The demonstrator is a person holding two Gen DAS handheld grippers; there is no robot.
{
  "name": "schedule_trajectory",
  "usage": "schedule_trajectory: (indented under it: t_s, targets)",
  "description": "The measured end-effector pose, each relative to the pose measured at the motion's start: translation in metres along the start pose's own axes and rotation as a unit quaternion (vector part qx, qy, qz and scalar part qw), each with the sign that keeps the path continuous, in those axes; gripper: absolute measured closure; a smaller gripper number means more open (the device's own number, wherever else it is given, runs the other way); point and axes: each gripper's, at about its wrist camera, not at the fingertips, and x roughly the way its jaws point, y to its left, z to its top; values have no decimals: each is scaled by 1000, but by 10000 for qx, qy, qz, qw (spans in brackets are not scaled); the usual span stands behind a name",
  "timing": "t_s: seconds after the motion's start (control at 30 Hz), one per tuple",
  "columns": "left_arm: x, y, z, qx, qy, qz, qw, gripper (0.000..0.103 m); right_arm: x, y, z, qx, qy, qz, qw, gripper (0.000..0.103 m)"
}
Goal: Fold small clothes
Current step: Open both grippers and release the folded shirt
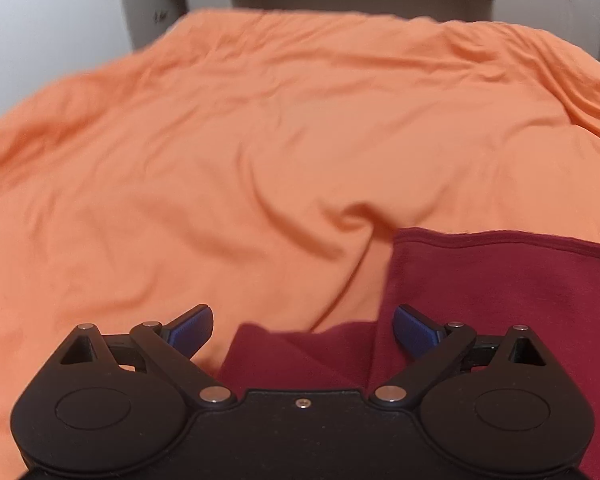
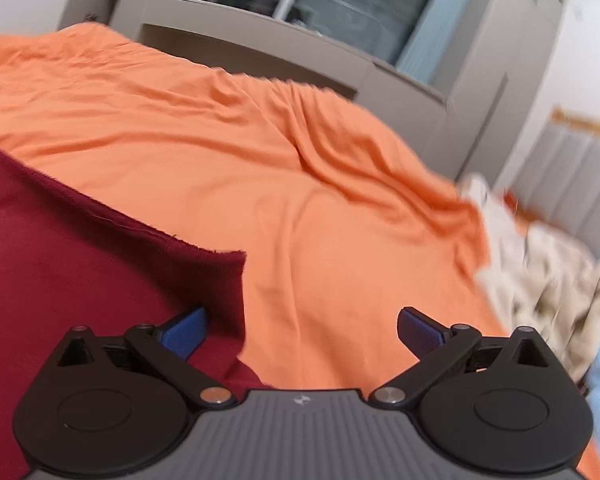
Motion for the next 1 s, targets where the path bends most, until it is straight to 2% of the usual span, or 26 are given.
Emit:
schedule_trajectory:
  t_s: [0.07, 0.13, 0.3, 0.37, 0.5, 0.67, 0.83, 1.0]
  targets:
    - [8, 3, -2, -116, 199, -106, 9997, 6, 5, -9, -3, 288, 126, 147, 9994, 0]
    - [9, 3, -3, -166, 228, -120, 9995, 6, 7, -15, -5, 467, 225, 263, 9983, 0]
    - [-14, 1, -1, -142, -132, -51, 9998, 4, -6, -29, 3, 788, 282, 313, 9960, 0]
    - [-29, 4, 0, -230, -339, -57, 9991, 1, -18, -34, 9, 874, 229, 415, 9950, 0]
    - [-56, 8, -6, -360, -477, -277, 9978, 1, -47, -42, 12, 997, 248, 727, 9920, 0]
    - [-91, 12, -22, -359, -625, -560, 9958, 1, -82, -43, 11, 940, 215, 804, 9921, 0]
    - [-131, 18, -54, -43, -956, -534, 9940, 1, -121, -36, -5, 1024, 101, 873, 9909, 0]
    - [-163, 35, -90, -101, -1097, -682, 9916, 1, -151, -19, -18, 876, -22, 874, 9923, 0]
